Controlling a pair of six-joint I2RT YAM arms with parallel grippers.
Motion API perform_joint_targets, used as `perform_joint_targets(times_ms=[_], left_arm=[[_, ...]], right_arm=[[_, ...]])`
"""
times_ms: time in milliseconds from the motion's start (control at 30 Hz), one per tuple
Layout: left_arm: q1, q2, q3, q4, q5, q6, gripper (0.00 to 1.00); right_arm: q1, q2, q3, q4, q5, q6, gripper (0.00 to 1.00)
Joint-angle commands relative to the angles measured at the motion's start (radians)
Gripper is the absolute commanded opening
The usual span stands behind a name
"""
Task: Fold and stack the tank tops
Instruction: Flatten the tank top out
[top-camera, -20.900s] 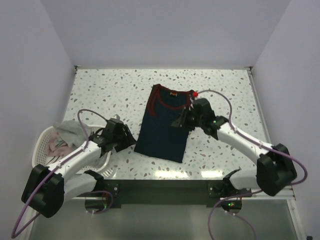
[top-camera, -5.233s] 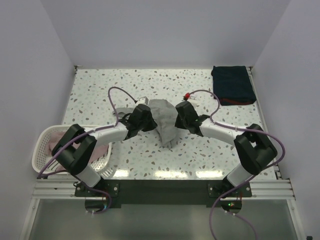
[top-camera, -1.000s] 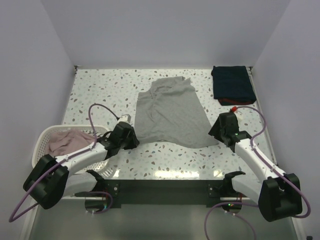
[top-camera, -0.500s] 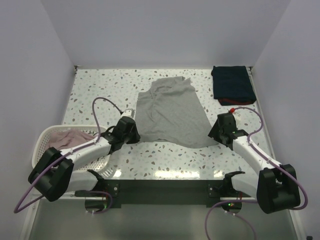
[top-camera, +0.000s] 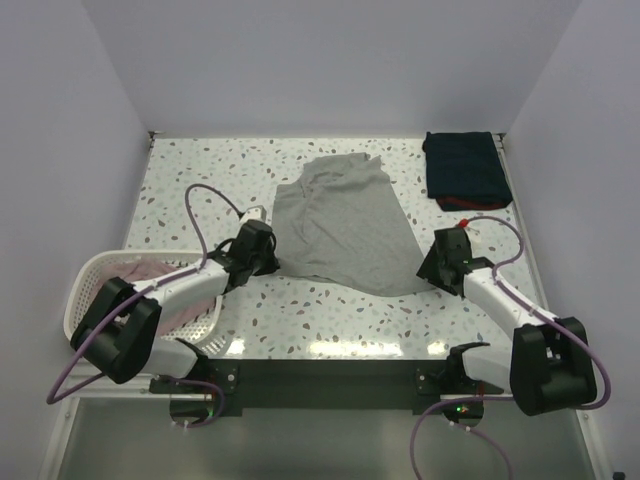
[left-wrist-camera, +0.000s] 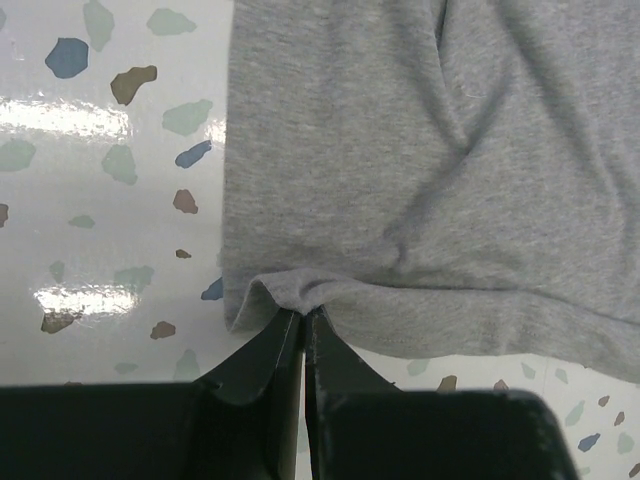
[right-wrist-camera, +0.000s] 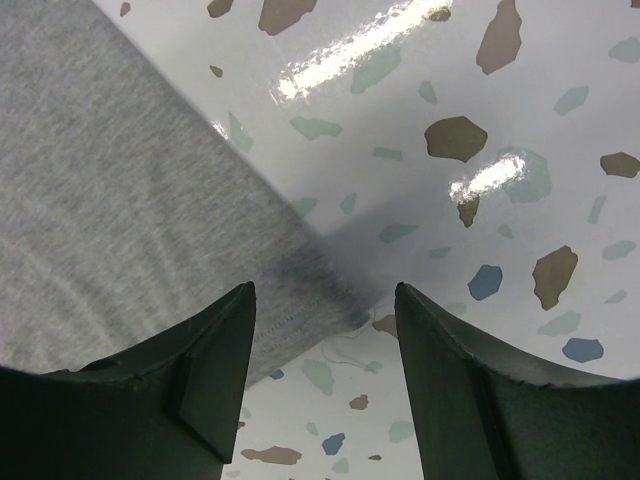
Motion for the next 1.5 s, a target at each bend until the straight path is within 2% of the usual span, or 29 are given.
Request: perform_joint_targets(times_ms=[0, 200, 300, 333, 400, 433, 533, 733, 833, 1033, 1167, 1233, 1267, 1367, 1467], left_arm=[[0.014, 0.000, 0.041, 0.019, 0.001, -0.019, 0.07], [0.039, -0.006, 0.041, 0.016, 0.044, -0.017, 0.07], [0.046, -0.026, 0.038, 0.011, 0.072, -0.019, 0.08], [0.051, -0.031, 0.038, 0.008, 0.088, -0.019, 0.08], [0.057, -0.043, 0.041, 0.001, 0.105, -0.024, 0.08], [0.057, -0.046, 0.042, -0.003, 0.124, -0.025, 0.08], [0.059, -0.058, 0.058, -0.038, 0.171, -0.037, 0.08], [0.060, -0.107, 0.087, -0.211, 0.259, -0.096, 0.03], [0.071, -0.144, 0.065, -0.300, 0.295, -0.146, 0.03], [0.075, -0.264, -0.068, -0.342, 0.414, -0.238, 0.03], [0.074, -0.270, -0.152, -0.317, 0.453, -0.235, 0.06], [0.071, -0.267, -0.172, -0.280, 0.489, -0.226, 0.12], [0.069, -0.272, -0.189, -0.264, 0.498, -0.218, 0.22], [0.068, -0.299, -0.195, -0.231, 0.523, -0.197, 0.41], [0.062, -0.331, -0.185, -0.257, 0.504, -0.185, 0.46]], right_arm=[[-0.005, 0.006, 0.005, -0.012, -0.021, -0.021, 0.62], [-0.005, 0.033, 0.014, -0.028, -0.033, -0.024, 0.56], [-0.007, 0.043, 0.015, -0.029, -0.038, -0.022, 0.42], [-0.005, 0.048, 0.017, -0.029, -0.039, -0.022, 0.32], [-0.007, 0.063, 0.022, -0.028, -0.043, -0.022, 0.21], [-0.007, 0.068, 0.025, -0.028, -0.044, -0.025, 0.12], [-0.010, 0.072, 0.063, -0.058, -0.018, -0.041, 0.00], [-0.034, 0.005, 0.224, -0.178, 0.065, -0.097, 0.00], [-0.077, -0.001, 0.305, -0.225, 0.048, -0.130, 0.00], [-0.120, -0.020, 0.351, -0.262, 0.040, -0.162, 0.00], [-0.123, 0.009, 0.328, -0.250, -0.012, -0.156, 0.00], [-0.123, 0.016, 0.293, -0.230, -0.029, -0.145, 0.00], [-0.123, 0.014, 0.279, -0.206, -0.032, -0.142, 0.00], [-0.123, 0.028, 0.258, -0.192, -0.036, -0.139, 0.00], [-0.125, 0.046, 0.246, -0.173, -0.042, -0.139, 0.00]])
